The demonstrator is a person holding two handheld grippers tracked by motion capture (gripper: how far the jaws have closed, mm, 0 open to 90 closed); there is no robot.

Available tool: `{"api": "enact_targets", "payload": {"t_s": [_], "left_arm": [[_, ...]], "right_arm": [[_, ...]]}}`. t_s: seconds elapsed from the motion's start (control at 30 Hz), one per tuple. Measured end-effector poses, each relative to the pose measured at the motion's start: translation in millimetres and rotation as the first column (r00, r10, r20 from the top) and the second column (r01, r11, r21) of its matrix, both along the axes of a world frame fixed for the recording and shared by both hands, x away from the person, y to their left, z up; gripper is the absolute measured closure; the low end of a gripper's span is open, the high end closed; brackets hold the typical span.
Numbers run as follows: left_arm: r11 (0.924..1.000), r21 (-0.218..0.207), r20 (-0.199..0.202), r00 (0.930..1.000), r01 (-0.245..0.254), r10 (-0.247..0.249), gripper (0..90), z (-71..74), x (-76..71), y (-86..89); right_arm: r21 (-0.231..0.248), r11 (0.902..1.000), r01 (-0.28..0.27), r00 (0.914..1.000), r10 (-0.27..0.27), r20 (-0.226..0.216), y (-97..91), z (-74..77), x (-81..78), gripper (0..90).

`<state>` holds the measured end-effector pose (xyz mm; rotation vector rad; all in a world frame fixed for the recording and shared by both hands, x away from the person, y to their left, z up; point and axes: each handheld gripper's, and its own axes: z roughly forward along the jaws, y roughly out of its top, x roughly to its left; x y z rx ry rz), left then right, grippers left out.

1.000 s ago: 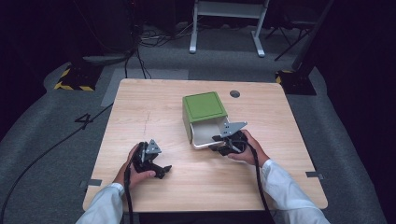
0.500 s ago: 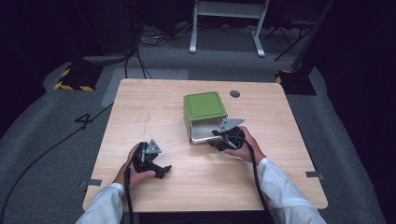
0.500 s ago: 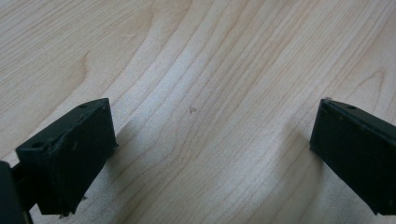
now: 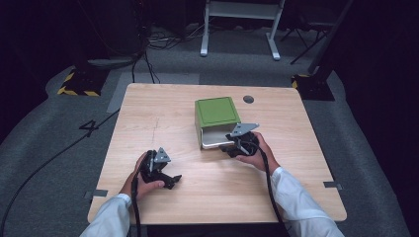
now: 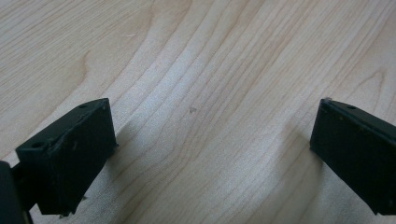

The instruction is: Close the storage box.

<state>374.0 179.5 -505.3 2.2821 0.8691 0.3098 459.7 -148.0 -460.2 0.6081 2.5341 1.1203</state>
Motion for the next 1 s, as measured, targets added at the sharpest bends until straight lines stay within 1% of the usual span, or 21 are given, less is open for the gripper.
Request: {"api": "enact_targets", "payload": {"t_s": [0.03, 0.1, 0.13, 0.17, 0.33, 0.4, 0.43, 0.47, 0.57, 0.63, 0.73, 0.8, 0.9, 0.93, 1.0], "left_arm": [[1.0, 0.0, 0.0, 1.0, 0.0, 0.0, 0.4, 0.0, 0.0, 0.0], [1.0, 0.0, 0.0, 1.0, 0.0, 0.0, 0.4, 0.0, 0.0, 0.0], [1.0, 0.0, 0.0, 1.0, 0.0, 0.0, 0.5, 0.0, 0.0, 0.0], [1.0, 0.0, 0.0, 1.0, 0.0, 0.0, 0.4, 0.0, 0.0, 0.0], [1.0, 0.0, 0.0, 1.0, 0.0, 0.0, 0.4, 0.0, 0.0, 0.0], [1.0, 0.0, 0.0, 1.0, 0.0, 0.0, 0.4, 0.0, 0.0, 0.0], [1.0, 0.0, 0.0, 1.0, 0.0, 0.0, 0.4, 0.0, 0.0, 0.0], [1.0, 0.0, 0.0, 1.0, 0.0, 0.0, 0.4, 0.0, 0.0, 0.0], [1.0, 0.0, 0.0, 1.0, 0.0, 0.0, 0.4, 0.0, 0.0, 0.0], [1.0, 0.0, 0.0, 1.0, 0.0, 0.0, 0.4, 0.0, 0.0, 0.0], [1.0, 0.0, 0.0, 1.0, 0.0, 0.0, 0.4, 0.0, 0.0, 0.1], [1.0, 0.0, 0.0, 1.0, 0.002, -0.002, 0.4, 0.0, -0.2, 0.2], [1.0, 0.0, 0.0, 1.0, 0.002, -0.002, 0.4, 0.0, -0.2, 0.2], [1.0, 0.0, 0.0, 1.0, 0.002, -0.002, 0.4, 0.0, -0.2, 0.2], [1.0, 0.0, 0.0, 1.0, 0.002, -0.002, 0.4, 0.0, -0.2, 0.2]], "right_arm": [[0.016, 0.9999, 0.004, 1.0, -0.004, 0.001, -2.5, 2.6, -0.4, 42.2], [0.016, 0.9999, 0.007, 1.0, -0.007, 0.001, -3.3, 3.6, -0.6, 41.1], [0.02, 0.9998, 0.004, 1.0, -0.004, -0.008, -4.5, 5.0, -1.6, 38.3], [0.023, 0.9997, 0.0, 0.9999, 0.0, -0.014, -4.7, 5.5, -2.4, 37.4], [0.013, 0.9996, -0.023, 0.9997, 0.023, -0.004, -5.2, 10.1, -9.0, 33.2], [-0.004, 0.9994, -0.033, 0.9994, 0.034, 0.006, -6.1, 13.2, -12.4, 32.0], [-0.004, 0.9994, -0.033, 0.9994, 0.034, 0.006, -6.1, 13.2, -12.4, 32.0], [-0.016, 0.9991, -0.039, 0.999, 0.04, 0.02, -7.1, 16.1, -16.1, 29.1], [-0.003, 0.9987, -0.052, 0.9985, 0.052, 0.015, -9.9, 19.2, -20.5, 28.6], [-0.017, 0.9983, -0.056, 0.9981, 0.056, 0.025, -11.0, 20.8, -23.3, 27.3], [-0.021, 0.9978, -0.063, 0.9977, 0.063, 0.026, -12.8, 22.9, -26.3, 27.2], [-0.024, 0.9974, -0.068, 0.9967, 0.069, 0.043, -17.3, 26.7, -32.0, 26.6], [-0.027, 0.9973, -0.069, 0.9961, 0.07, 0.054, -21.3, 30.1, -36.0, 26.0], [-0.019, 0.9973, -0.071, 0.9954, 0.072, 0.063, -26.4, 34.0, -38.9, 25.8], [-0.016, 0.9974, -0.071, 0.9953, 0.072, 0.066, -28.8, 35.9, -40.7, 25.7]]}}
